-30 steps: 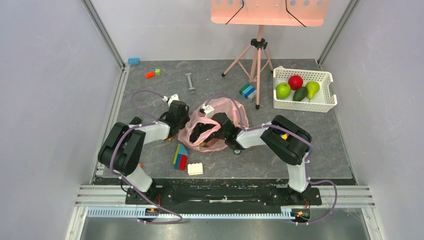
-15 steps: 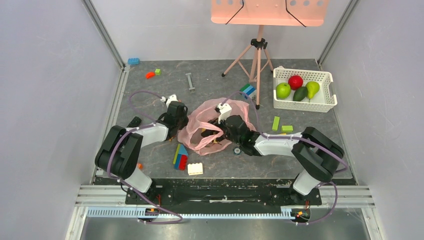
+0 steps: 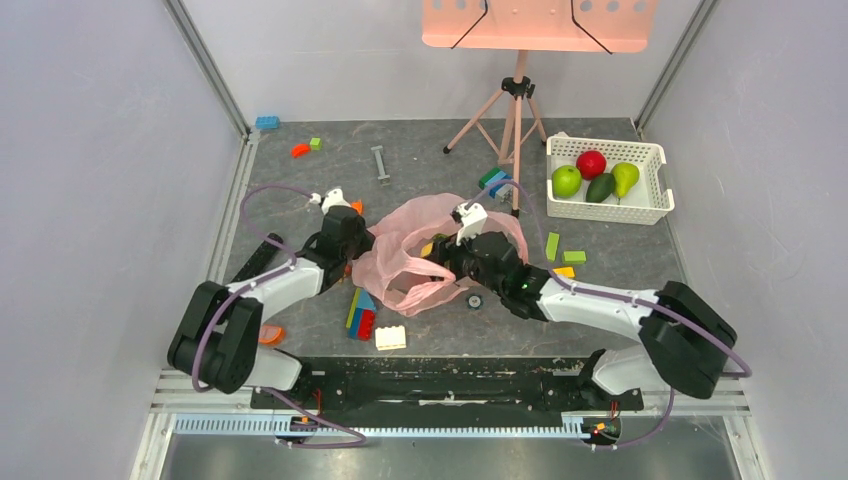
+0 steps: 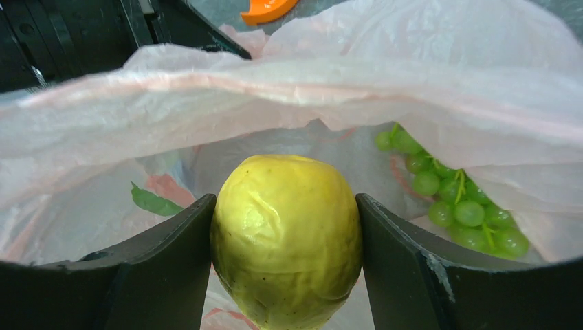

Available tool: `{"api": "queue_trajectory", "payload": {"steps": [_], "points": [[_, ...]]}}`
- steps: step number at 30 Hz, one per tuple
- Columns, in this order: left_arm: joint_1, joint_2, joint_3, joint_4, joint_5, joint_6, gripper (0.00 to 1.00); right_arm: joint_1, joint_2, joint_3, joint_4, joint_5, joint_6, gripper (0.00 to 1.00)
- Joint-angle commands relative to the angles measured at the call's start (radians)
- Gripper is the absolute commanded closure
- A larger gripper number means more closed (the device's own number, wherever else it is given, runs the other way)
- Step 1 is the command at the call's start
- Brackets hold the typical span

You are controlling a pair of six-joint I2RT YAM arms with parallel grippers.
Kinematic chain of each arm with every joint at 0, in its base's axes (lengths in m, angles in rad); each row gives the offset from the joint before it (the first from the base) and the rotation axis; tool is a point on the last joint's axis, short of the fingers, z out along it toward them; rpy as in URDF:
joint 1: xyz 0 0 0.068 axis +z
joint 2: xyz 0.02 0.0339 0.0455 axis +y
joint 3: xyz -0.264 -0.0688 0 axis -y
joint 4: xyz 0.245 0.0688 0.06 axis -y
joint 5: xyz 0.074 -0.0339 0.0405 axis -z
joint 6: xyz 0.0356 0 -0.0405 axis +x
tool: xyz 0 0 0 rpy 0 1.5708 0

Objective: Take the fake fruits out of the plastic bag
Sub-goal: Take out the fake fruit from the plastic bag, then place the fake fruit in the bin.

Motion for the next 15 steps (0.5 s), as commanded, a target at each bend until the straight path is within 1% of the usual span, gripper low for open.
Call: {"api": "queue_trajectory", "payload": {"steps": [1,4,6,9,15], "points": [[0.002,-0.080,-0.022,0.042,-0.010,0.058,0.96,-0.007,-0.099,0.024,-0.041,0.047,-0.015,0.45],[0.002,-0.105,-0.015,0.051,0.038,0.059,0.95,-0.014,-0.149,0.039,-0.073,0.055,-0.010,0.45],[0.002,-0.126,-0.008,0.053,0.063,0.058,0.95,-0.017,-0.185,0.048,-0.108,0.086,-0.005,0.45],[0.003,-0.162,-0.006,0.046,0.055,0.061,0.94,-0.030,-0.249,0.055,-0.161,0.117,-0.003,0.45],[0.002,-0.202,-0.017,0.028,0.049,0.068,0.94,-0.075,-0.359,0.096,-0.297,0.120,-0.029,0.44]]}}
